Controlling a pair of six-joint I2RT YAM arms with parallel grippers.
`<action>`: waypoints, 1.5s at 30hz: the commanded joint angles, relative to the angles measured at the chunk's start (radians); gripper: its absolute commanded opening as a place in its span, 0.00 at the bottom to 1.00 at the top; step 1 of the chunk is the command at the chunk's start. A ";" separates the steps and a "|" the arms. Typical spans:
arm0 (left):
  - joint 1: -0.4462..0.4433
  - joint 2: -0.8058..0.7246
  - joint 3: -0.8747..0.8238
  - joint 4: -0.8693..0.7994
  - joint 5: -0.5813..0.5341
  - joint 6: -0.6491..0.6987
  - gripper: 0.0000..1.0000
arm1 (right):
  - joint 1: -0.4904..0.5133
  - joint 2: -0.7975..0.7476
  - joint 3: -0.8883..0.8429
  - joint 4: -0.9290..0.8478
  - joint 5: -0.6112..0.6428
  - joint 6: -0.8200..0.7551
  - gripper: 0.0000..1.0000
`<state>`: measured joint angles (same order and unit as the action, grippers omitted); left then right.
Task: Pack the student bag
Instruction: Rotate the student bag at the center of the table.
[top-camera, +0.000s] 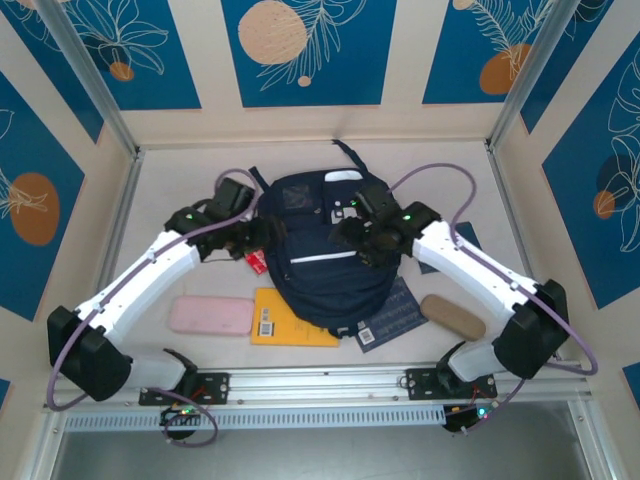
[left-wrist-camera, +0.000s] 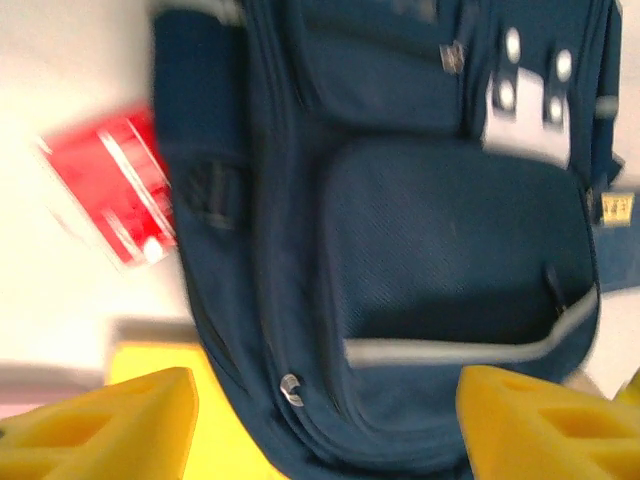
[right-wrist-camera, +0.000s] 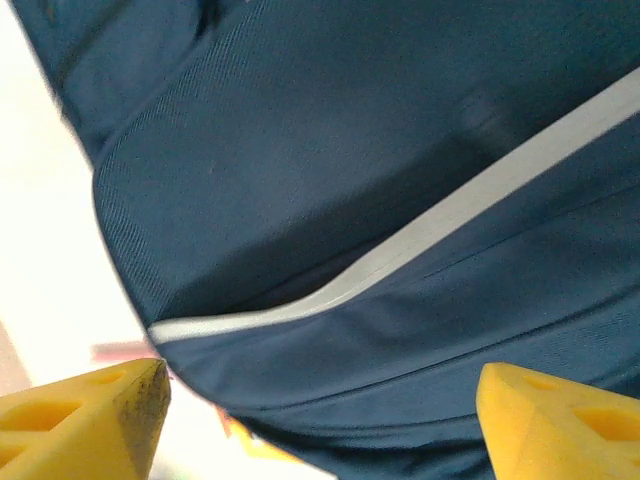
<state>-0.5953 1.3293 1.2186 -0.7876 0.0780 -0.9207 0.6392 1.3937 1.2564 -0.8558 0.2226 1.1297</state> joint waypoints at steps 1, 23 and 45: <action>-0.100 0.022 -0.004 -0.025 0.045 -0.313 0.85 | -0.099 -0.090 0.015 -0.117 0.148 -0.067 0.78; -0.281 0.493 0.265 -0.153 -0.025 -0.862 1.00 | -0.332 -0.313 -0.205 0.015 0.098 -0.031 0.73; -0.107 0.567 0.275 -0.225 -0.161 -0.582 0.15 | -0.330 -0.207 -0.262 0.117 -0.078 -0.286 0.53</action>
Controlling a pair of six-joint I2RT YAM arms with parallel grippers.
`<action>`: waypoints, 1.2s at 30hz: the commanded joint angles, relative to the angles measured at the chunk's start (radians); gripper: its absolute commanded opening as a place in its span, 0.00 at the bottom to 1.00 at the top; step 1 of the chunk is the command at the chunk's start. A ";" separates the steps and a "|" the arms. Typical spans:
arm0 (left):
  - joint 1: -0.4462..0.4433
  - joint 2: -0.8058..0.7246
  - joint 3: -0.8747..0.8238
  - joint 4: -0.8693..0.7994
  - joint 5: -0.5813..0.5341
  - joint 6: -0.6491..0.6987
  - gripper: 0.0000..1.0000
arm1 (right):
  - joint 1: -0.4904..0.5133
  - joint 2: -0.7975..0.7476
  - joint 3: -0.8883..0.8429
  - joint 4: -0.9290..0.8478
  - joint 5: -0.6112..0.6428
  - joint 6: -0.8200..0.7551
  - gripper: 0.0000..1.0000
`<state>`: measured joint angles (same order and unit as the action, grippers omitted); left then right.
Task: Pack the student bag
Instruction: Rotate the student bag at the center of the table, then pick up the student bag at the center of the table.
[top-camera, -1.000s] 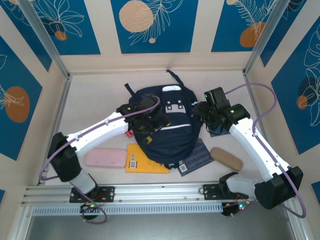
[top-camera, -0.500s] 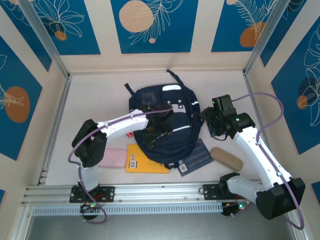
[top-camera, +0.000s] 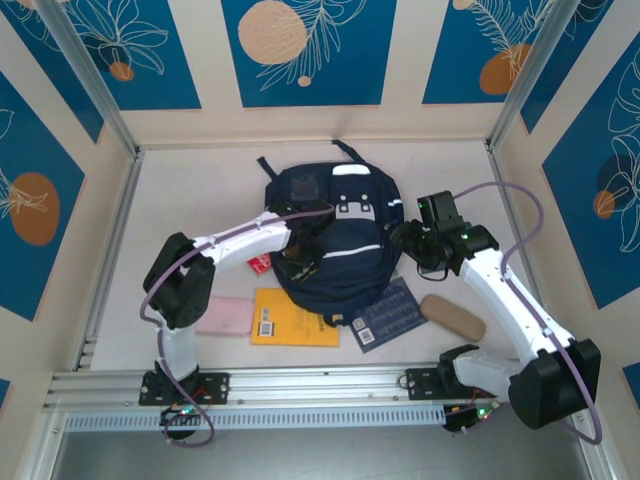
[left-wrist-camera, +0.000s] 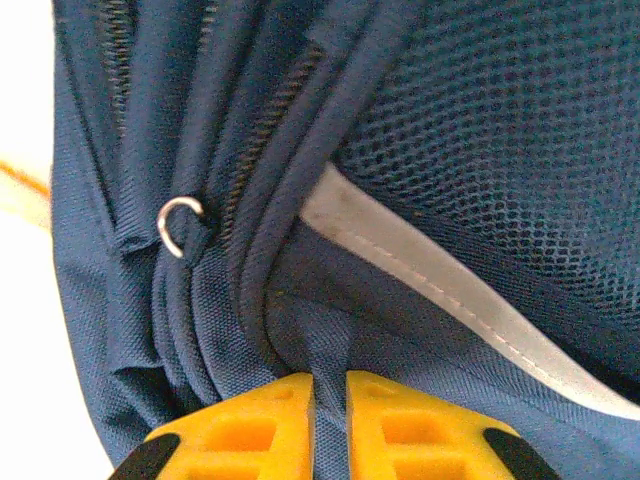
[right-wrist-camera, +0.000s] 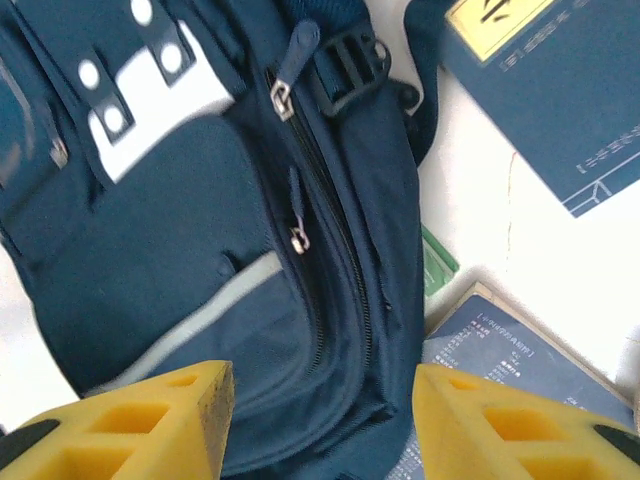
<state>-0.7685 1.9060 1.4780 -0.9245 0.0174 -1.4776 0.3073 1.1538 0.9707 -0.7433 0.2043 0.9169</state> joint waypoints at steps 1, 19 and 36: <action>0.092 -0.021 0.007 -0.092 -0.099 -0.001 0.15 | 0.002 0.044 0.026 0.004 -0.063 -0.078 0.54; 0.198 -0.172 0.055 -0.111 0.007 0.268 0.79 | 0.043 0.284 0.087 0.127 -0.229 -0.017 0.53; 0.227 -0.498 -0.210 -0.064 -0.047 0.244 0.77 | 0.292 0.598 0.341 0.282 -0.273 -1.119 0.94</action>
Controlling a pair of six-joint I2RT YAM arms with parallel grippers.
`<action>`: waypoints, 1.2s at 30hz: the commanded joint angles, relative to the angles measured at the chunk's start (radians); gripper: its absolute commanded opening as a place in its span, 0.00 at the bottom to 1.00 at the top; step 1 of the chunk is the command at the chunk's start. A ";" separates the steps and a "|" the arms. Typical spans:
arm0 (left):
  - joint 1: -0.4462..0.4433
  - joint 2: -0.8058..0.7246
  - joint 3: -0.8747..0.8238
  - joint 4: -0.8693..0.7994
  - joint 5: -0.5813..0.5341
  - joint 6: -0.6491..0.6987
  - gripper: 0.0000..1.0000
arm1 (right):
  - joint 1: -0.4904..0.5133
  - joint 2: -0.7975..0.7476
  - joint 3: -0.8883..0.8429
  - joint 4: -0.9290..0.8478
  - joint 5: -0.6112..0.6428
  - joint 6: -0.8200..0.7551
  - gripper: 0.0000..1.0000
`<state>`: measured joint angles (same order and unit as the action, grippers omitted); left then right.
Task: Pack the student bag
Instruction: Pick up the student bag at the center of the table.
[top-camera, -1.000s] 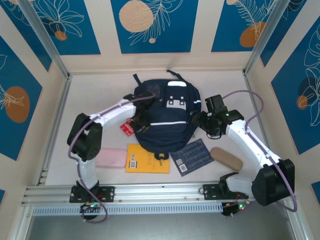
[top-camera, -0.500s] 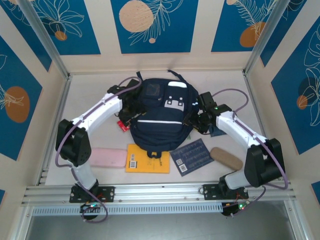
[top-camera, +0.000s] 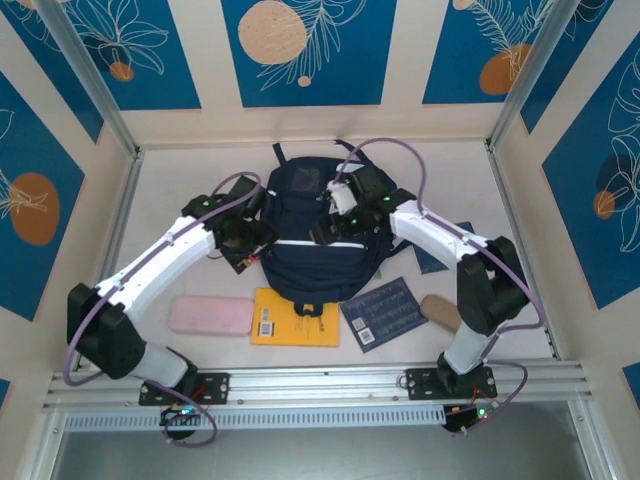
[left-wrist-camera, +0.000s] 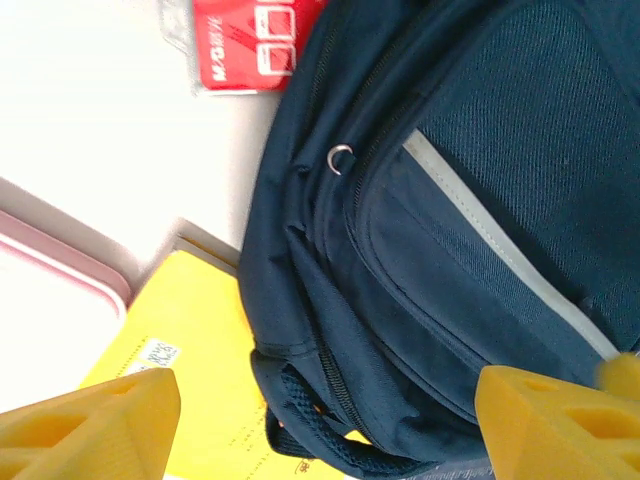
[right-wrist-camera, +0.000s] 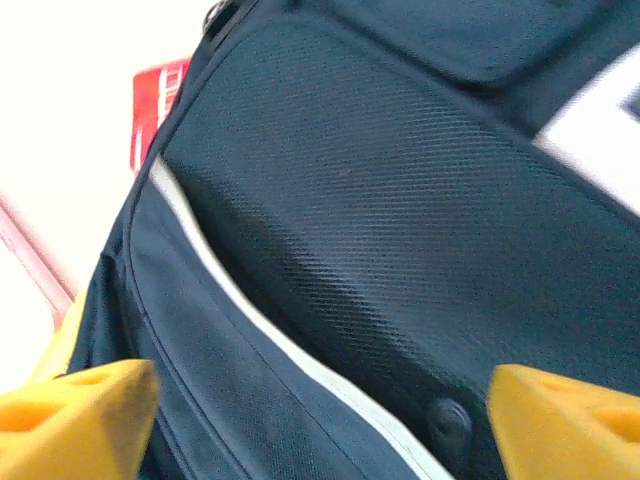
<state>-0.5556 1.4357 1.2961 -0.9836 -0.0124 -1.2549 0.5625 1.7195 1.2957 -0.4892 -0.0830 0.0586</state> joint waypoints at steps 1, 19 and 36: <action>0.016 -0.033 -0.032 -0.002 -0.013 0.033 0.77 | 0.049 0.056 0.040 0.017 0.036 -0.286 0.95; 0.095 -0.113 -0.089 0.031 0.018 0.145 0.75 | 0.081 0.295 0.407 -0.274 -0.019 -0.246 0.00; 0.099 -0.034 0.139 -0.012 0.055 0.257 0.84 | -0.016 0.224 0.585 -0.156 -0.182 0.852 0.00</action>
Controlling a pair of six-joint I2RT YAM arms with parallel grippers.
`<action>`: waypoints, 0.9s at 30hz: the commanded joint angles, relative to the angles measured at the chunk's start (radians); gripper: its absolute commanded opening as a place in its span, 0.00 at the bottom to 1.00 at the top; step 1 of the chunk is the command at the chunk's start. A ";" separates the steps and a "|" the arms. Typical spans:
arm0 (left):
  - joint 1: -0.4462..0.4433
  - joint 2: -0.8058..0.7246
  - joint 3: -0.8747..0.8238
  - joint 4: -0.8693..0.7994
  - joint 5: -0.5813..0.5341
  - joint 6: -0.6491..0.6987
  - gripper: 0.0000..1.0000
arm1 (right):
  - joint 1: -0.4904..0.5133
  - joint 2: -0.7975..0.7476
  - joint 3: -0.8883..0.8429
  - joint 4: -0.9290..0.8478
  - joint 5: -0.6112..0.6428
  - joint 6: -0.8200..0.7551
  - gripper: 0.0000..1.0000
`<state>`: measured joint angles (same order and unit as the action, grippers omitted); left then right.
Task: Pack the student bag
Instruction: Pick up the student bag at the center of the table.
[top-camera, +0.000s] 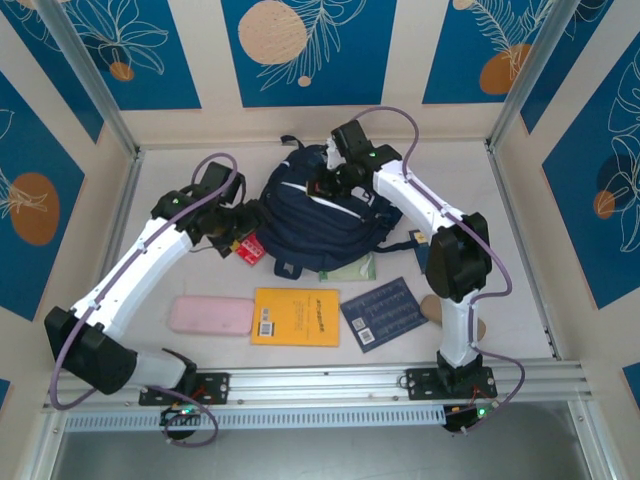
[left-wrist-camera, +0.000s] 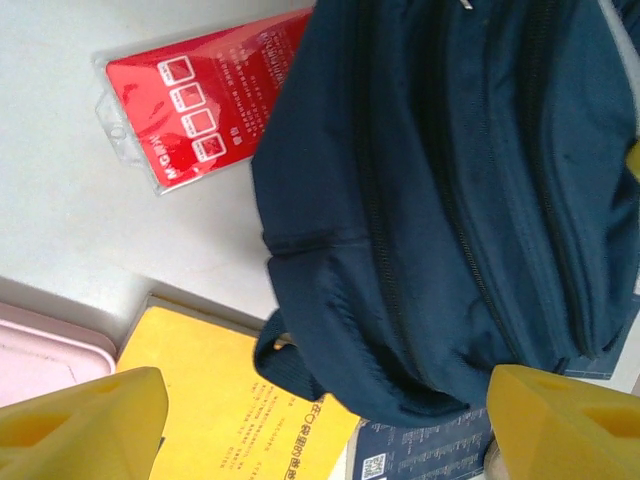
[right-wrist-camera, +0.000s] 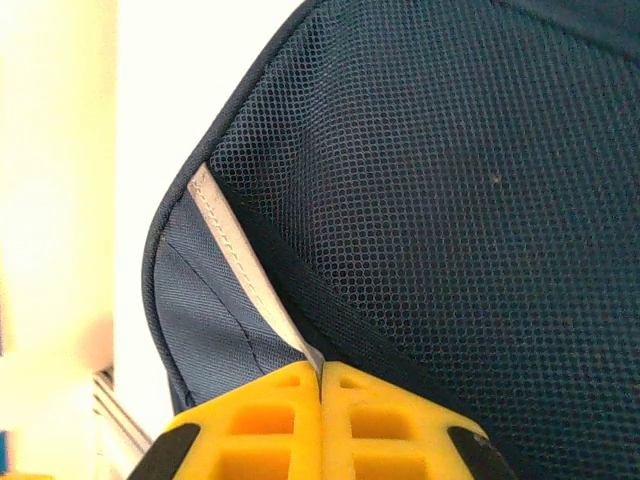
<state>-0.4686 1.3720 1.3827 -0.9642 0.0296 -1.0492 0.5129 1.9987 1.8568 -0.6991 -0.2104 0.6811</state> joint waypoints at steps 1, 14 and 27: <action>0.012 0.039 0.074 -0.033 0.022 0.067 0.85 | 0.042 -0.057 0.022 0.061 -0.052 0.270 0.00; 0.021 0.109 0.068 0.087 0.134 -0.032 0.78 | 0.098 -0.158 -0.310 0.535 -0.154 0.679 0.00; 0.032 0.101 -0.145 0.287 0.144 -0.130 0.53 | 0.104 -0.176 -0.431 0.779 -0.208 0.868 0.00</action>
<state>-0.4507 1.4738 1.2530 -0.7555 0.1577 -1.1538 0.6041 1.8893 1.4242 -0.0315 -0.3573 1.4773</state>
